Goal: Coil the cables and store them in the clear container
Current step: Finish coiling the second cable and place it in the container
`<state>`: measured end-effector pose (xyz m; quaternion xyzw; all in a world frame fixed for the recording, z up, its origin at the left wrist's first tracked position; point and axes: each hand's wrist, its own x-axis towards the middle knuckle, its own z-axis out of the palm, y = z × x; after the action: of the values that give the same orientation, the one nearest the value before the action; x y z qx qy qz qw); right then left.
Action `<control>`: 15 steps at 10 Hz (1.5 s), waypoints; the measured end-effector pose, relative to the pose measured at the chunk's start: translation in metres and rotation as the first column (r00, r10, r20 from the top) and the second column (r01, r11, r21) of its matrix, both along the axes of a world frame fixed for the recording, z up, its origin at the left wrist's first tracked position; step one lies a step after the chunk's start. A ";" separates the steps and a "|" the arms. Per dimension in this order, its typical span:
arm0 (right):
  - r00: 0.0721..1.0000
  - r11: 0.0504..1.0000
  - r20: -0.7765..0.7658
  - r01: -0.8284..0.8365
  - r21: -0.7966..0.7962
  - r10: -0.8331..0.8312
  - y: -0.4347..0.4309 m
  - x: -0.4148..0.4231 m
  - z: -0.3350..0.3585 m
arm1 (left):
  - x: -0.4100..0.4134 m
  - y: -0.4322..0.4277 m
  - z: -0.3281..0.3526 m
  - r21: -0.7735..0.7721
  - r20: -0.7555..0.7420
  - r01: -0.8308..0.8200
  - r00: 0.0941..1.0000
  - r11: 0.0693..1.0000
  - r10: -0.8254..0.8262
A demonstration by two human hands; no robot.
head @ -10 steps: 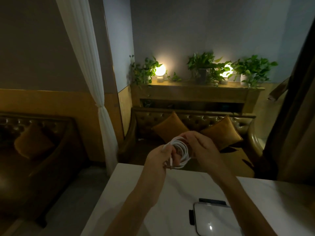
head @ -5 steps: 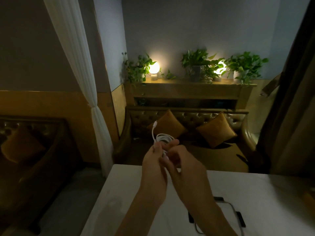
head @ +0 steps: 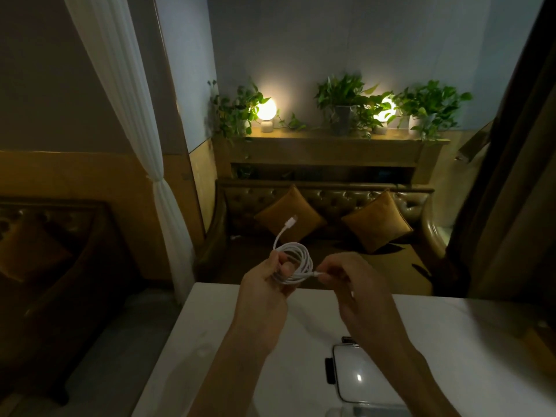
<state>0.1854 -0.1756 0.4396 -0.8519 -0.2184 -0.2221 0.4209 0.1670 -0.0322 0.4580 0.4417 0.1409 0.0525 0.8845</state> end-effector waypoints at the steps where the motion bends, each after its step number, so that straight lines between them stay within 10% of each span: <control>1: 0.999 0.999 -0.028 -0.035 0.023 0.035 -0.008 0.005 -0.003 | 0.001 -0.009 0.001 0.014 0.013 0.020 1.000 1.000 -0.020; 3: 0.781 0.702 -0.562 0.236 0.672 0.275 0.008 -0.003 -0.013 | 0.001 -0.062 -0.015 0.284 0.050 0.047 0.997 0.958 -0.063; 4: 0.726 0.650 -0.619 0.319 0.690 0.300 0.006 -0.001 -0.025 | 0.000 -0.085 -0.020 0.276 0.029 0.071 0.996 0.959 -0.082; 7: 0.829 0.782 -0.547 0.416 0.465 -0.116 -0.050 -0.002 -0.024 | 0.011 -0.147 -0.045 0.396 -0.033 0.043 0.999 0.917 -0.033; 10: 0.951 0.996 -0.303 0.075 0.050 -0.057 -0.158 0.014 -0.017 | 0.028 -0.203 -0.036 0.771 0.073 0.009 0.992 0.637 -0.101; 12: 0.938 0.987 -0.328 -0.069 0.143 0.114 -0.214 0.032 -0.013 | 0.037 -0.247 -0.036 0.759 0.178 -0.081 0.980 0.646 -0.087; 15: 0.912 0.570 -0.411 0.341 0.748 -0.006 -0.236 0.029 -0.022 | 0.047 -0.305 -0.007 0.276 0.263 -0.272 0.944 0.922 0.200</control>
<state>0.2148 -0.4116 0.4180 -0.6105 0.0745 -0.1762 0.7686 0.2142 -0.3375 0.4511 0.5448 0.0800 0.2314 0.8021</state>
